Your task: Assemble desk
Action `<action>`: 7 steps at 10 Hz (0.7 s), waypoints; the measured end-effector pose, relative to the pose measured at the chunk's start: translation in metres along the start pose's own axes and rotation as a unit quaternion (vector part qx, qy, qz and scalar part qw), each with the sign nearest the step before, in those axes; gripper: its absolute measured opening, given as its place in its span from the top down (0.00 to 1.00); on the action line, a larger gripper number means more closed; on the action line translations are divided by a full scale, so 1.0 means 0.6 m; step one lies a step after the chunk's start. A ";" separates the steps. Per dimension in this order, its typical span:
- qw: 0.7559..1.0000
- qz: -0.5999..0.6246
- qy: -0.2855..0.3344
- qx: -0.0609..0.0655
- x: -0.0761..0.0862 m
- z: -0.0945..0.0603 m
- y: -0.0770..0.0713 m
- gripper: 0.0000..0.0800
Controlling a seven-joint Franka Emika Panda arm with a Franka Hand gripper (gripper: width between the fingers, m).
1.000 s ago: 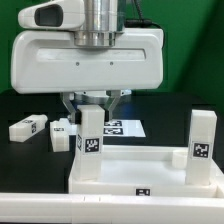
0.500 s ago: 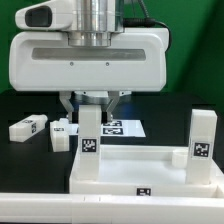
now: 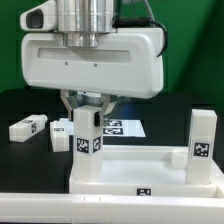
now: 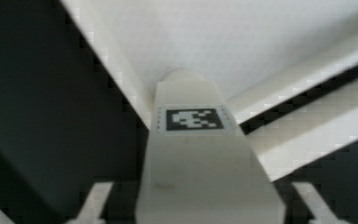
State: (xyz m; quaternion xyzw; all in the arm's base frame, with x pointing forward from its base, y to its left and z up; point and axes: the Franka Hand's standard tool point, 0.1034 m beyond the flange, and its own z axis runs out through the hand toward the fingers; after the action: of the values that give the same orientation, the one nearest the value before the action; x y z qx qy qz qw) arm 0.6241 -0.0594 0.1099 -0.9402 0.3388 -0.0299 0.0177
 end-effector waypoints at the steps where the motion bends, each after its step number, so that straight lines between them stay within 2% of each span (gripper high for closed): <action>1: 0.999 0.039 0.000 0.000 0.000 0.000 0.000 0.64; 3: 0.991 0.131 -0.003 0.004 -0.001 0.001 0.000 0.64; 4: 0.989 0.147 -0.006 0.008 0.001 0.001 0.002 0.64; 6: 0.990 0.141 -0.007 0.010 0.001 0.001 0.001 0.64; 7: 0.993 0.121 -0.007 0.010 0.000 0.001 0.001 0.52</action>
Offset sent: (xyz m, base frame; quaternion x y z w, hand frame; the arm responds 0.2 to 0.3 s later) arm 0.0044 -0.0026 -0.0026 0.0207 -0.0200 0.1387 0.9899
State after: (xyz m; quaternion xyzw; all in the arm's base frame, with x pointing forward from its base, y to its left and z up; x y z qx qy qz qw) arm 0.6238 -0.0599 0.1094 -0.8922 0.4498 -0.0241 0.0327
